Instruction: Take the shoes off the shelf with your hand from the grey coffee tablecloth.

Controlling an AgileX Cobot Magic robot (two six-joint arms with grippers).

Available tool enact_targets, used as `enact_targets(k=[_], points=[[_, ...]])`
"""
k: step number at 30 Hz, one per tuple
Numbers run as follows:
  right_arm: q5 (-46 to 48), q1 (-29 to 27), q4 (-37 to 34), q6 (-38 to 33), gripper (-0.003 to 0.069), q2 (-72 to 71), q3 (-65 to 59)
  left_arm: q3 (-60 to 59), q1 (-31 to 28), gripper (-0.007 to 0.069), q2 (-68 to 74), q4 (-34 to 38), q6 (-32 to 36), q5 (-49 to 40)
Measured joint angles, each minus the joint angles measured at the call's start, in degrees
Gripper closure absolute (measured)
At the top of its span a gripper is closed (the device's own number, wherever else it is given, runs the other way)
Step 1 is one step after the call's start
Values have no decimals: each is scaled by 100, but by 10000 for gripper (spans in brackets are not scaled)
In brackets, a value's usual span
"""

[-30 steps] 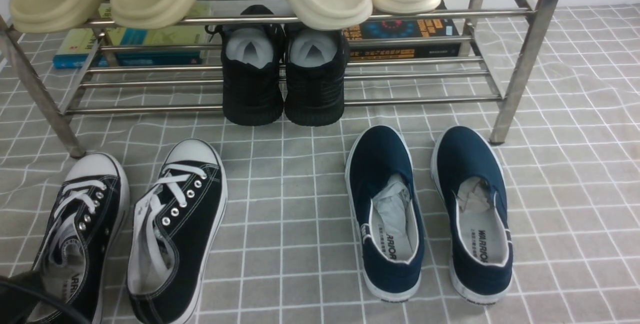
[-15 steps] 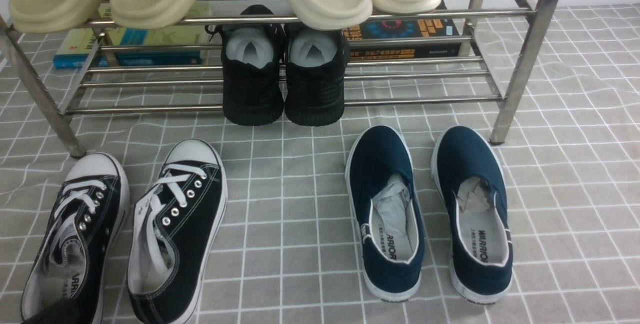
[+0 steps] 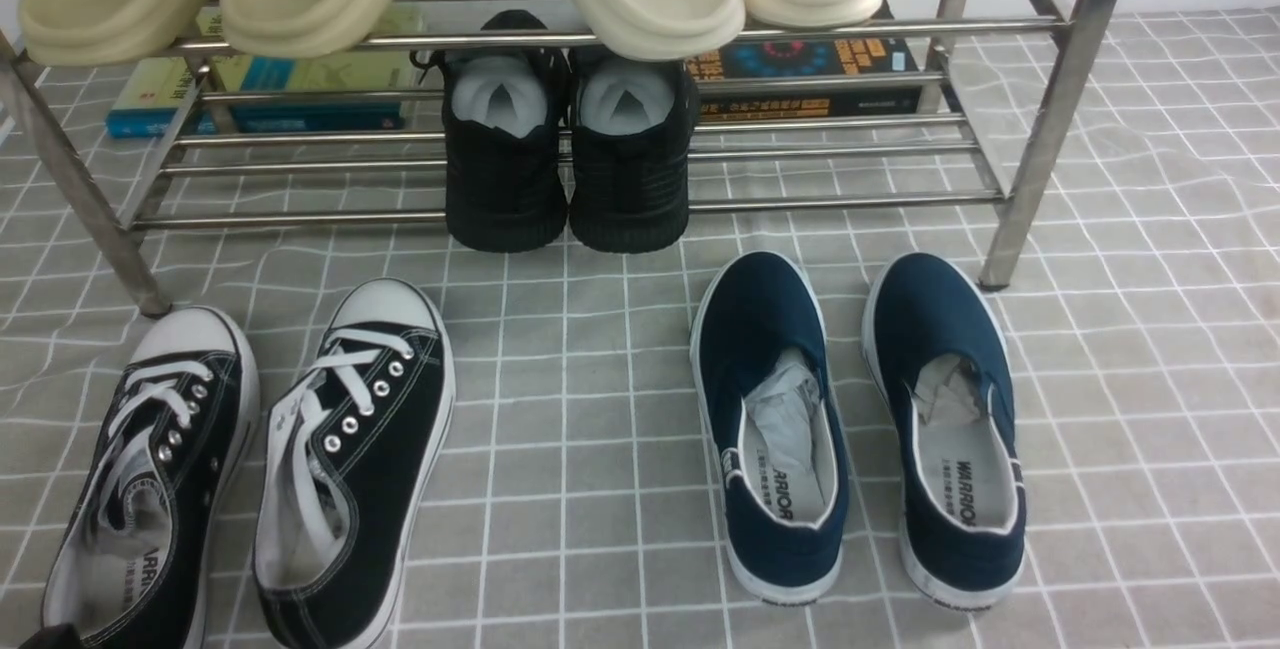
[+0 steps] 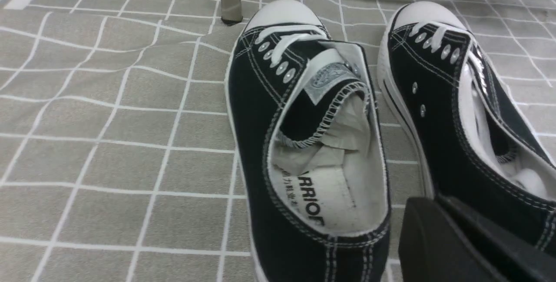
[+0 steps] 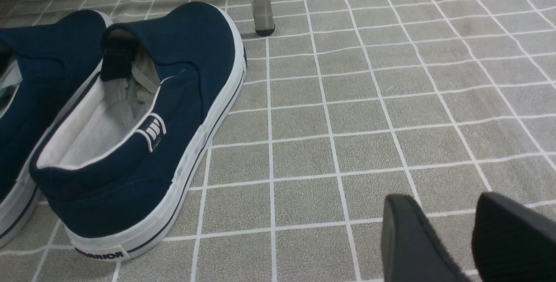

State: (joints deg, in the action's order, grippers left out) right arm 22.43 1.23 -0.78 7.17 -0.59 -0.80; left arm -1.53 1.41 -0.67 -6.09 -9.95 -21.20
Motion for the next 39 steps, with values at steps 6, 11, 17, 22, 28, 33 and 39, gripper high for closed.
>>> enact_targets(k=[6, 11, 17, 22, 28, 33, 39], points=[[0, 0, 0, 0, 420, 0, 0, 0, -226, 593, -7, 0, 0, 0], [0, 0, 0, 0, 420, 0, 0, 0, -226, 592, -7, 0, 0, 0], [0, 0, 0, 0, 420, 0, 0, 0, -226, 592, -7, 0, 0, 0], [0, 0, 0, 0, 420, 0, 0, 0, -226, 585, -7, 0, 0, 0], [0, 0, 0, 0, 420, 0, 0, 0, -226, 584, -7, 0, 0, 0], [0, 0, 0, 0, 420, 0, 0, 0, -226, 582, -7, 0, 0, 0], [0, 0, 0, 0, 420, 0, 0, 0, -226, 581, -7, 0, 0, 0]])
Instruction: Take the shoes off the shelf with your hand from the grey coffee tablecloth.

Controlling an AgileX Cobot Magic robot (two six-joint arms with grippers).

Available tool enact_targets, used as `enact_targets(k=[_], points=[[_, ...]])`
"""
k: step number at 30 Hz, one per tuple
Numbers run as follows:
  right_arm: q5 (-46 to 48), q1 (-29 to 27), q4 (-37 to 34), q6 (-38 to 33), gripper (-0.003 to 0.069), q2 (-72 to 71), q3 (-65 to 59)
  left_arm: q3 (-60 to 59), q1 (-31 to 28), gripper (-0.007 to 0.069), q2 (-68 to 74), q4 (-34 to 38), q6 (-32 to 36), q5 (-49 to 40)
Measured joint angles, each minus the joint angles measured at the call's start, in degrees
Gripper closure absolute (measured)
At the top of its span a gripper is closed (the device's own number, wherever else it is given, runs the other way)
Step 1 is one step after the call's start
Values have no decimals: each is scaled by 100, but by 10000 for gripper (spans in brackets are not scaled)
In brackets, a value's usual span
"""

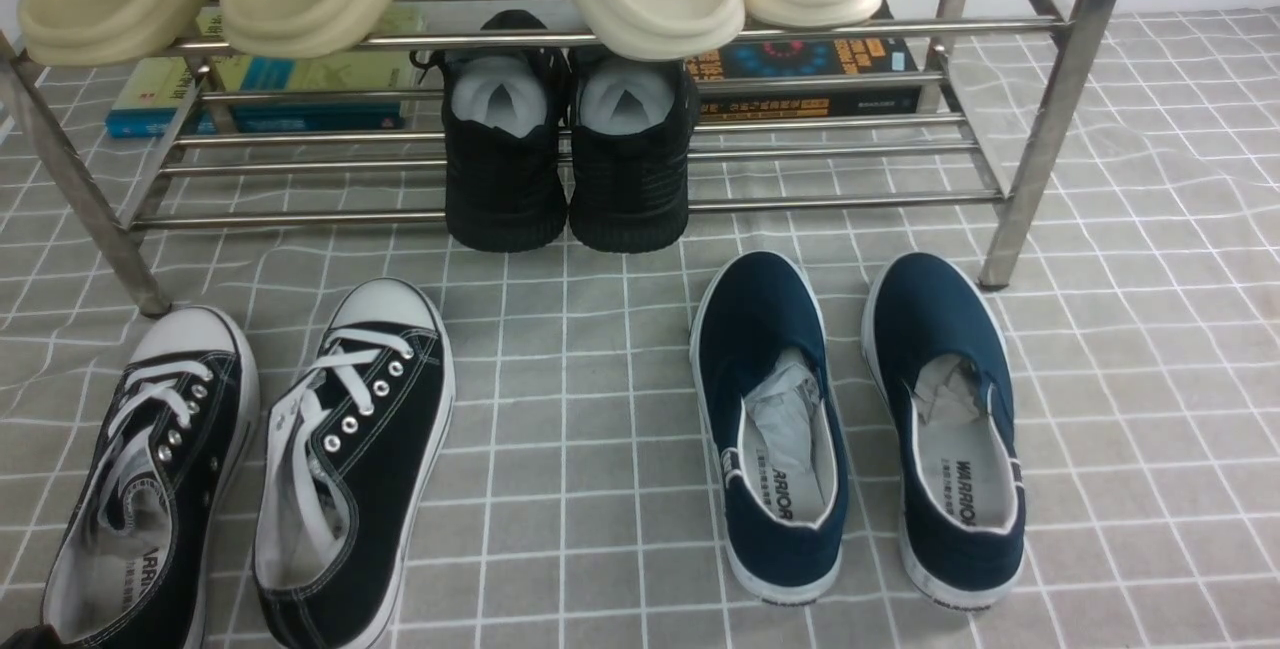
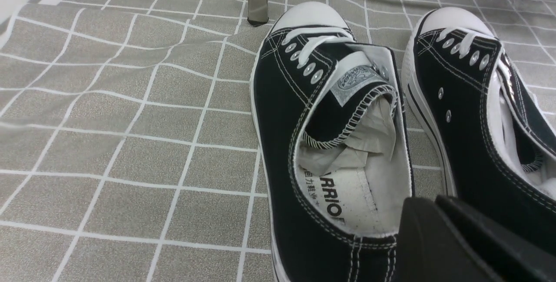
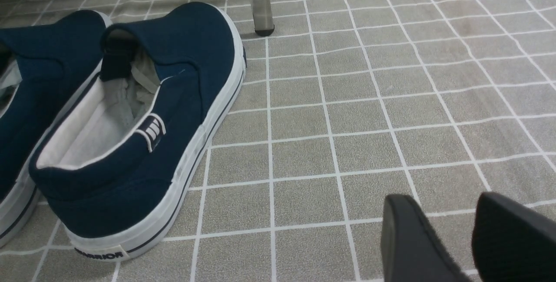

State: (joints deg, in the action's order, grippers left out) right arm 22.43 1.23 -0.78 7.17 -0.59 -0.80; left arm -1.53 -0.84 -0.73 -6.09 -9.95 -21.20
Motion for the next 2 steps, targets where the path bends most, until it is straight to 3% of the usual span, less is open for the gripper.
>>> enact_targets(k=[2], points=[[0, 0, 0, 0, 420, 0, 0, 0, 0, 581, 0, 0, 0, 0]])
